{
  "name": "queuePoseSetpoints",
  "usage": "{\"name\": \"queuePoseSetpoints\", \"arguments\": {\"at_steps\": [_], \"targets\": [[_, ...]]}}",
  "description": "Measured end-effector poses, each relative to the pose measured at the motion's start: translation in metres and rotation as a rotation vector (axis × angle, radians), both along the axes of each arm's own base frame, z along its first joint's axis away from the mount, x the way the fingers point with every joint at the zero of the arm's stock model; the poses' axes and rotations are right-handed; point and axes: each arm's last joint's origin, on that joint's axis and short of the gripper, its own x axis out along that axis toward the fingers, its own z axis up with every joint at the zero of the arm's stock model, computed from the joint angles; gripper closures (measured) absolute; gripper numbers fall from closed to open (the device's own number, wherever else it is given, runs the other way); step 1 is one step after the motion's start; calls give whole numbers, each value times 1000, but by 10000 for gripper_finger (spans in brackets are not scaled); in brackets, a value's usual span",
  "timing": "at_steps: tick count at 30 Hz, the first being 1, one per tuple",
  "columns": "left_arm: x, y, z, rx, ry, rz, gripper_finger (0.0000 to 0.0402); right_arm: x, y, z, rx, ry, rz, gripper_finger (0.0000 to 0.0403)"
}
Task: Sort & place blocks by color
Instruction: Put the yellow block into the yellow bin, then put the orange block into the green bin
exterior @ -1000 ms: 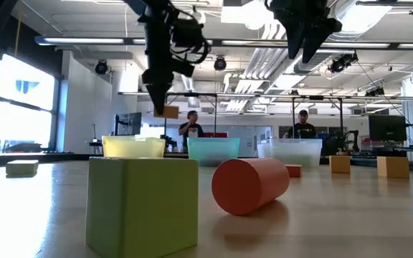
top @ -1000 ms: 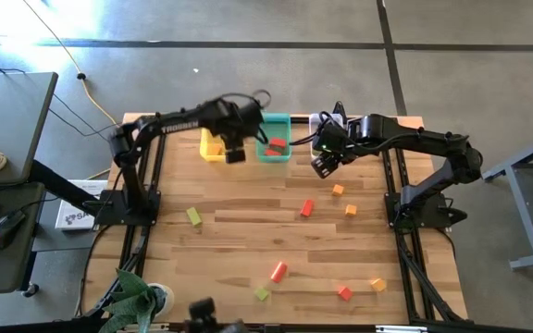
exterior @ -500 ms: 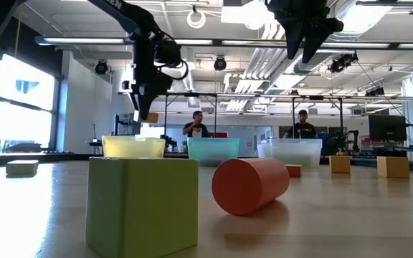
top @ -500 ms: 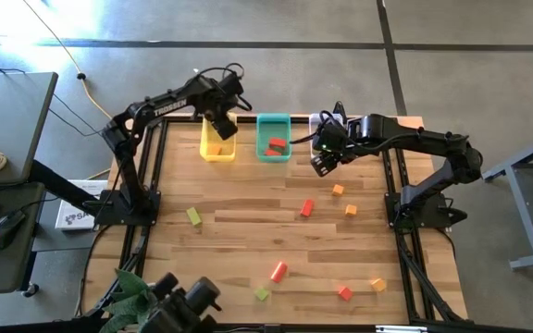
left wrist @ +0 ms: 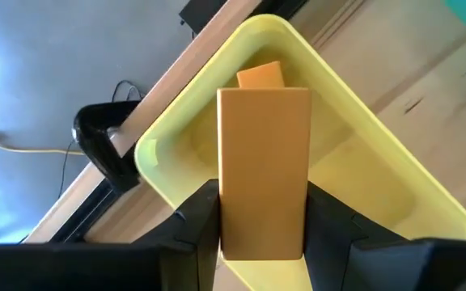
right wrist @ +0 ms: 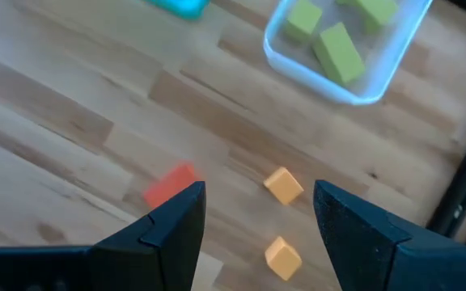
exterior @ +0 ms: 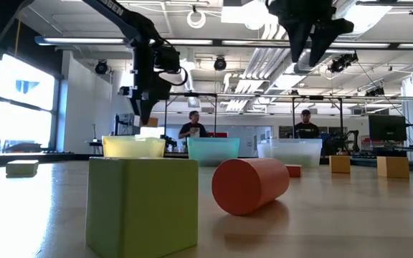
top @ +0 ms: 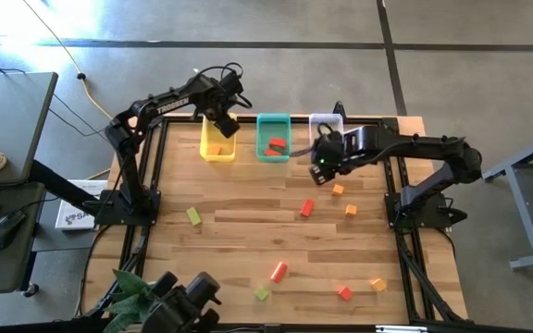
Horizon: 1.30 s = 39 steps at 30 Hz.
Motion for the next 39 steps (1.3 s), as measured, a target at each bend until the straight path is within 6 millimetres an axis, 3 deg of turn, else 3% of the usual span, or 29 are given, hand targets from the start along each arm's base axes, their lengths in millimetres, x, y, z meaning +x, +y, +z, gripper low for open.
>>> {"name": "queuePoseSetpoints", "arguments": {"at_steps": [13, 25, 39], "targets": [[7, 5, -19, -40, 20, -16, 280, -10, 17, -60, 59, 155, -107, 187], [10, 4, -18, -38, -8, -26, 204, -13, 34, -74, 49, 167, -134, 187], [19, 2, -12, -57, -83, -90, 199, -17, 44, -93, 40, 158, -213, 187]]}}
